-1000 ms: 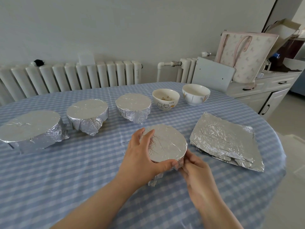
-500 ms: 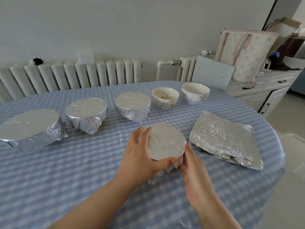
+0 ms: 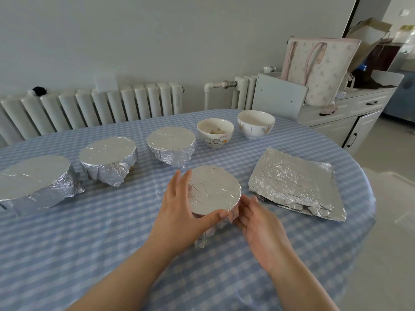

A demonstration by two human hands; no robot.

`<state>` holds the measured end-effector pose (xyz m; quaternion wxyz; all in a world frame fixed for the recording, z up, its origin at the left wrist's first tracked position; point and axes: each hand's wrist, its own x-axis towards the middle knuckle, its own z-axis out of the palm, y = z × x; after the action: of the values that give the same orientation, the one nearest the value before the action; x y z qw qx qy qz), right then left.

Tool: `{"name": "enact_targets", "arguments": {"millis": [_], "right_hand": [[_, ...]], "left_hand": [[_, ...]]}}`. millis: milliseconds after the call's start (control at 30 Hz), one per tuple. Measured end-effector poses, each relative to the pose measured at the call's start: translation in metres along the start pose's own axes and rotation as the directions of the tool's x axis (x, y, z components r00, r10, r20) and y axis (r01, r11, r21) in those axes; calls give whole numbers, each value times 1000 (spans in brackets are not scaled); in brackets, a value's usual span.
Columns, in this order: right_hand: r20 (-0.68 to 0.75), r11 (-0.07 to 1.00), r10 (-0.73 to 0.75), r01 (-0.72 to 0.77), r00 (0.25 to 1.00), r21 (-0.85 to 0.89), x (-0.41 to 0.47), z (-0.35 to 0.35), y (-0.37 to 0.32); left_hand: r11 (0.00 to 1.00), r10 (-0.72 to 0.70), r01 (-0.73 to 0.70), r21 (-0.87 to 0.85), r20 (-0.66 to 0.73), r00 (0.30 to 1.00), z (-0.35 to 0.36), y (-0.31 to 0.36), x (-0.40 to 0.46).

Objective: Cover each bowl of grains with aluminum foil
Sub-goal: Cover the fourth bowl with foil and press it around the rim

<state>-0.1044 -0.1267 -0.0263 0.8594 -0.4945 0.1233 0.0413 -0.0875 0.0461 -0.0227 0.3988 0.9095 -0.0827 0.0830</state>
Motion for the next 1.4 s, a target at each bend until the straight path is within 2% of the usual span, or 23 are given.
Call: {"name": "enact_targets", "arguments": {"millis": [100,267,400,600,767,867,933,1133,1200,1267,1333,1400], "right_hand": [[-94,995,-96,92,991,-42,-5,0,-4],[96,918,-310,324,946,-230,-15,10,6],[118,817,-391,404,913,-412,-14,16,16],[59,702,-405,352,912,-620,-2,16,11],[78,625,-355,299,931,-721,15,12,-5],[123,514,-332,289,935,-808,22,10,-10],[120,450,-350,279,929,-849,26,9,-11],[99,352,-452,279,886,-894,29,14,-15],[85,348,-445,260,891,-901,34,13,-18],[105,393,-395,271,912,-879,36,11,-19],[134,531,-324,297,937,-793,38,8,-17],[127,722,-250,273,960,-636,40,5,-14]], "left_hand": [[1000,10,-10,2,-9,1000,1,-1,0],[999,34,-34,-2,-30,999,2,0,1],[1000,25,-25,2,-36,999,2,1,2],[1000,-20,21,19,-46,999,5,9,0],[997,-41,45,60,-67,997,3,13,-6],[998,-26,32,61,-99,995,1,12,-6],[998,-26,32,56,-101,995,1,11,-5],[997,-42,50,66,-109,993,3,11,-4],[996,-43,51,67,-115,992,5,11,-4],[997,-42,50,62,-120,992,5,12,-5],[998,-34,40,42,-135,990,4,12,-7],[999,-31,35,22,-148,988,3,12,-10]]}}
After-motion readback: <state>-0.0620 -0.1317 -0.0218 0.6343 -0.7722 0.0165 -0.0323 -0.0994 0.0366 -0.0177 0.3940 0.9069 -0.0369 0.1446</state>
